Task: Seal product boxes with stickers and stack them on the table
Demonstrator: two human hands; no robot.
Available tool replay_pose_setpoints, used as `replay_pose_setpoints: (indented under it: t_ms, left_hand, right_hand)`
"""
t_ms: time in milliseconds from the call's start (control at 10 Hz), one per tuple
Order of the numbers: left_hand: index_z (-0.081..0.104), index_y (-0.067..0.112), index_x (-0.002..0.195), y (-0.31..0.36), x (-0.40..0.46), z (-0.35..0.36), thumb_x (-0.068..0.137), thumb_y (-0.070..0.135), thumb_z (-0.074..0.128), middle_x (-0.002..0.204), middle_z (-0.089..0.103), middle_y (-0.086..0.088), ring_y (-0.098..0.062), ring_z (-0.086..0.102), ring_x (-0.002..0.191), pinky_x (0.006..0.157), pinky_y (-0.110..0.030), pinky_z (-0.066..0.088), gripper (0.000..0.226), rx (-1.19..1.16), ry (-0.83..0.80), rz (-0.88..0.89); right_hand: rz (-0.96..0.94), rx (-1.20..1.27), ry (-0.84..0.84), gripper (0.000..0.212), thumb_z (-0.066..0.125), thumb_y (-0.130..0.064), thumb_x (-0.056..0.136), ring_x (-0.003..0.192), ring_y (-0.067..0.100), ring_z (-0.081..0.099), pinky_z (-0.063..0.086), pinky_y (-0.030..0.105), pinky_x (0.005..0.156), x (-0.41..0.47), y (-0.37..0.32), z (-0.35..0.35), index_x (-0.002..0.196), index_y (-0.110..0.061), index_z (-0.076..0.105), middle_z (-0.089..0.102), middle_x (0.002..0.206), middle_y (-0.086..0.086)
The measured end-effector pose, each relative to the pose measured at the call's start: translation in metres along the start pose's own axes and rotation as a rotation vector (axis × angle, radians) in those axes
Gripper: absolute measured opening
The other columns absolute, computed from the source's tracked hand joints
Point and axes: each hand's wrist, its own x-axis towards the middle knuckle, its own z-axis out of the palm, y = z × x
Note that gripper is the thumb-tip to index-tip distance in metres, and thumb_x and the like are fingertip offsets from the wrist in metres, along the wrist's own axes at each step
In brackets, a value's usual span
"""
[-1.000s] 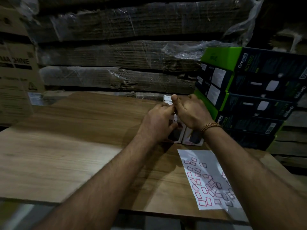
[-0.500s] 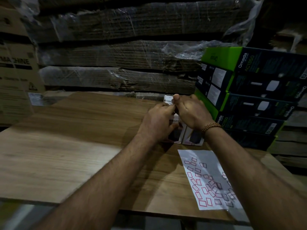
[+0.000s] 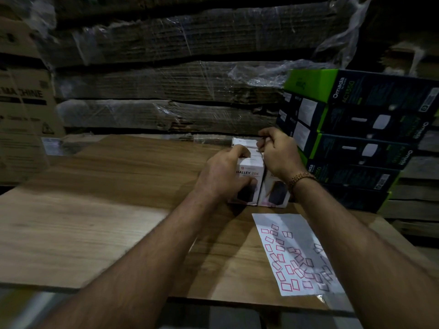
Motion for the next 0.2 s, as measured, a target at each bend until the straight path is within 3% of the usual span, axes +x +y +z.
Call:
replay_pose_setpoints:
  t_ms: [100,200]
  left_hand:
    - [0.048,0.037,0.149,-0.0009,0.0016,-0.0043,0.078,0.033,0.094,0.144,0.062,0.005,-0.015,0.062,0.126,0.095,-0.04,0.061,0.085,-0.107,-0.057,-0.008]
    - [0.045,0.033,0.155,0.0041,0.0052,-0.0113,0.077,0.023,0.096,0.146,0.061,0.0,-0.004,0.06,0.119,0.072,-0.013,0.055,0.094,-0.24,-0.083,-0.017]
  right_hand:
    - [0.002,-0.032,-0.04,0.037,0.039,-0.012,0.109,0.103,0.018,0.068,0.055,0.029,0.08,-0.0018,-0.006,-0.0057,0.135,-0.014,0.065,0.071,0.112,0.002]
    - [-0.026,-0.078,-0.04,0.037,0.04,-0.01,0.109,0.103,0.015,0.066,0.052,0.022,0.075,-0.0026,-0.0122,-0.0094,0.137,-0.015,0.064,0.07,0.118,0.001]
